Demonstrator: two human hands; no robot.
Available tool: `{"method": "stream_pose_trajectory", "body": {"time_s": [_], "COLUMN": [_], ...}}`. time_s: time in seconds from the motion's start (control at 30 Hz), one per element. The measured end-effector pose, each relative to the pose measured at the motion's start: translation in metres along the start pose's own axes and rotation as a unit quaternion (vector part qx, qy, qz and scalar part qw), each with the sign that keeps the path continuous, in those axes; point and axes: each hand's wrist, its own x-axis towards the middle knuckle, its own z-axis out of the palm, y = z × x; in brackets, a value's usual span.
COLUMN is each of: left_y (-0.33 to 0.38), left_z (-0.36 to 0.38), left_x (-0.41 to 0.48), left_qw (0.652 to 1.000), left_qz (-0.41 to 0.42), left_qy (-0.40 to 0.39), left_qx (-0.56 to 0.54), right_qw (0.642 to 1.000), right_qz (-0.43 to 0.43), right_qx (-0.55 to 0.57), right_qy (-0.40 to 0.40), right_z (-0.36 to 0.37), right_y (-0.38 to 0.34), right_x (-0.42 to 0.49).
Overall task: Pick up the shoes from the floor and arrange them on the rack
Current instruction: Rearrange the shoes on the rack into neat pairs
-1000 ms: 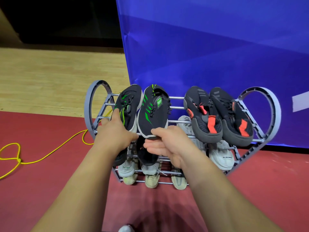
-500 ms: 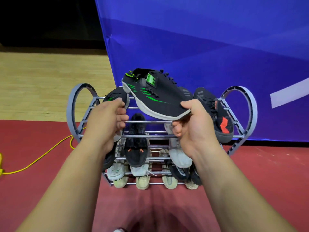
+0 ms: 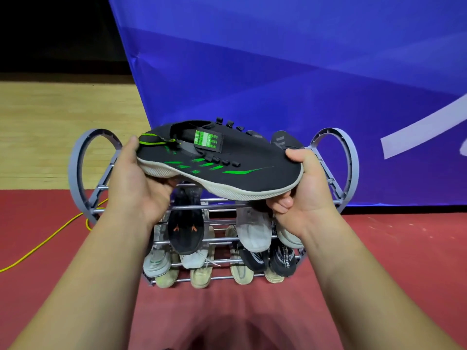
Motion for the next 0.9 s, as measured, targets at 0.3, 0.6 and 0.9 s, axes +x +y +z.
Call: {"method": "stream_pose_trajectory", "body": {"time_s": [0.3, 0.6, 0.9], "left_y": [-0.004, -0.016, -0.024], "left_z": [0.004, -0.003, -0.024], "left_x": [-0.007, -0.026, -0.033], "left_qw": [0.995, 0.975, 0.859], "left_qz": [0.03, -0.081, -0.141], "left_qy": [-0.007, -0.124, -0.214], "left_qx": [-0.093, 0.168, 0.442], "right_qw": [0.989, 0.981, 0.885], "right_qz": [-0.117, -0.174, -0.149], "right_qx": [-0.09, -0.071, -0.441], "right_qy": [0.002, 0.053, 0.027], "right_z": [0.027, 0.057, 0.07], "right_y": [-0.017, 0.014, 0.048], "right_x": [0.001, 0.027, 0.035]}}
